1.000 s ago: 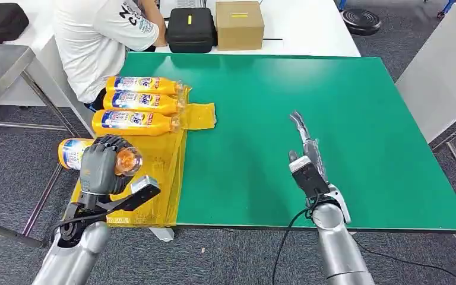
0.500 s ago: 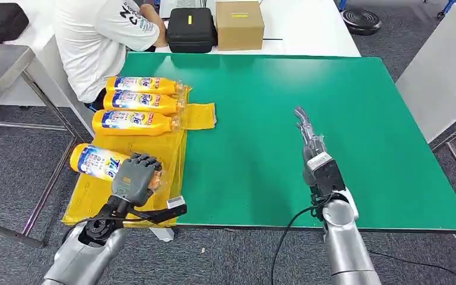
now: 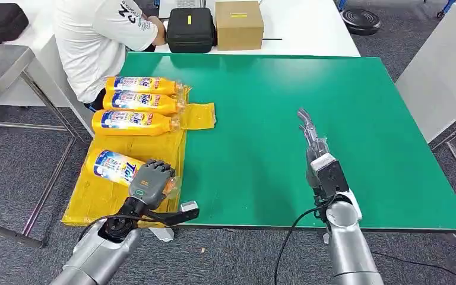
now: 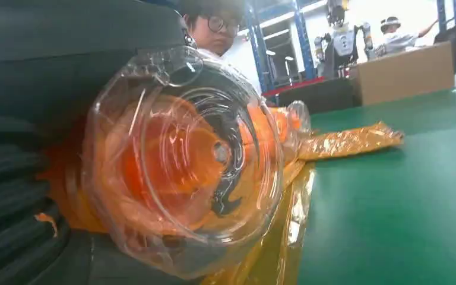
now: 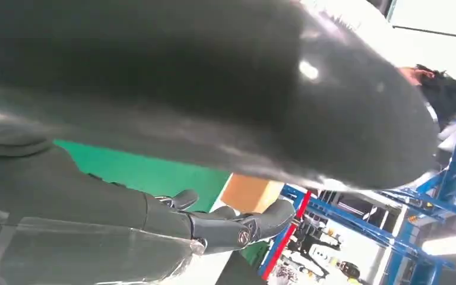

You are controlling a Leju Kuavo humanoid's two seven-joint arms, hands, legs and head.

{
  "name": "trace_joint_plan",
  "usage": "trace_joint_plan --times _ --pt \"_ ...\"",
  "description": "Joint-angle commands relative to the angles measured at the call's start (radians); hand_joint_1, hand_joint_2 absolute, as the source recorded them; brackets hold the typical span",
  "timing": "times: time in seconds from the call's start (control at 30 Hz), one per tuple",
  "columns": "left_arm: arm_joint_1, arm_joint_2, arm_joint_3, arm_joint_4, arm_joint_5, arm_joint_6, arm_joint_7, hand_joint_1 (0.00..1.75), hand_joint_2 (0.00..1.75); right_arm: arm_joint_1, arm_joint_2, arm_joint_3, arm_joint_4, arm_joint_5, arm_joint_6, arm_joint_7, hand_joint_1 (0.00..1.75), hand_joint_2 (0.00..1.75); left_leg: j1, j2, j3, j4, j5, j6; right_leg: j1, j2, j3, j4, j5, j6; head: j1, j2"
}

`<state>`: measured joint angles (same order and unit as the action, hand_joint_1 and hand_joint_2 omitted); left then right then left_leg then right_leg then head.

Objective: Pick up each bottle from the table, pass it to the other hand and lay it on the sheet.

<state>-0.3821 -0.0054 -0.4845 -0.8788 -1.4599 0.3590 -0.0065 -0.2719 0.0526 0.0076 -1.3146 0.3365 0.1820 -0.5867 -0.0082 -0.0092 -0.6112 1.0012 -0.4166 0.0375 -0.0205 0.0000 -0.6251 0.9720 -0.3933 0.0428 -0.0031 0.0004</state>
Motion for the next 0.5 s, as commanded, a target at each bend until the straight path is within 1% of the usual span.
trace_joint_plan --times 0.03,0.07,0.1,0.17,0.23,0.27,0.33,0.47,0.5 --pt "-0.126 -0.033 -0.041 0.236 -0.049 0.035 0.039 1.75 1.75 -0.014 -0.011 -0.021 0.012 0.006 0.01 0.009 0.0 0.0 0.002 -0.001 0.004 0.0 -0.001 -0.002 0.002 -0.002 0.004 0.0 -0.002 -0.002 0.0 0.0" --pt "-0.128 -0.038 -0.037 0.243 -0.048 0.031 0.043 1.75 1.75 -0.01 -0.013 -0.024 0.009 0.006 0.012 0.01 0.0 0.0 0.001 -0.001 0.002 0.0 -0.001 -0.001 0.001 -0.002 0.003 0.0 -0.001 -0.001 0.0 0.0" --pt "-0.127 -0.038 -0.037 0.245 -0.047 0.031 0.043 1.75 1.75 -0.008 -0.014 -0.025 0.01 0.006 0.011 0.01 0.0 0.0 0.002 -0.002 0.004 0.001 -0.003 -0.002 0.003 -0.003 0.006 0.0 -0.003 -0.002 0.0 0.0" --pt "-0.127 -0.039 -0.037 0.246 -0.047 0.031 0.042 1.75 1.75 -0.005 -0.015 -0.025 0.01 0.006 0.011 0.01 0.0 0.0 0.001 -0.001 0.003 0.0 -0.001 -0.001 0.001 -0.002 0.003 0.0 -0.001 -0.001 0.0 0.0" --pt "-0.132 -0.04 -0.042 0.264 -0.066 0.042 0.055 1.75 1.75 -0.003 -0.015 -0.025 0.01 0.006 0.015 0.01 0.0 0.0 0.002 -0.001 0.005 0.001 -0.003 -0.002 0.002 -0.001 0.006 0.0 -0.003 -0.002 0.0 0.0" --pt "-0.13 -0.04 -0.038 0.27 -0.062 0.039 0.053 1.75 1.75 -0.001 -0.015 -0.026 0.01 0.006 0.015 0.01 0.0 0.0 0.001 -0.001 0.003 0.0 -0.001 -0.002 0.001 -0.001 0.003 -0.001 -0.001 -0.001 0.0 0.0" --pt "-0.133 -0.047 -0.029 0.29 -0.041 0.031 0.026 1.75 1.75 0.008 -0.015 -0.028 0.003 0.006 0.015 0.009 0.0 0.0 0.002 -0.001 0.004 0.0 -0.002 -0.002 0.002 -0.001 0.005 -0.001 -0.002 -0.002 0.0 0.0" --pt "-0.136 -0.045 -0.039 0.299 -0.054 0.036 0.033 1.75 1.75 0.011 -0.015 -0.03 0.001 0.004 0.019 0.008 0.0 0.0 0.002 -0.001 0.005 0.001 -0.003 -0.003 0.002 -0.002 0.006 0.0 -0.003 -0.002 0.0 0.0" --pt "-0.136 -0.045 -0.039 0.299 -0.054 0.036 0.033 1.75 1.75 0.011 -0.015 -0.03 0.001 0.004 0.019 0.008 0.0 0.0 0.001 -0.001 0.003 0.001 -0.002 -0.002 0.002 -0.001 0.004 0.0 -0.002 -0.002 0.0 0.0"
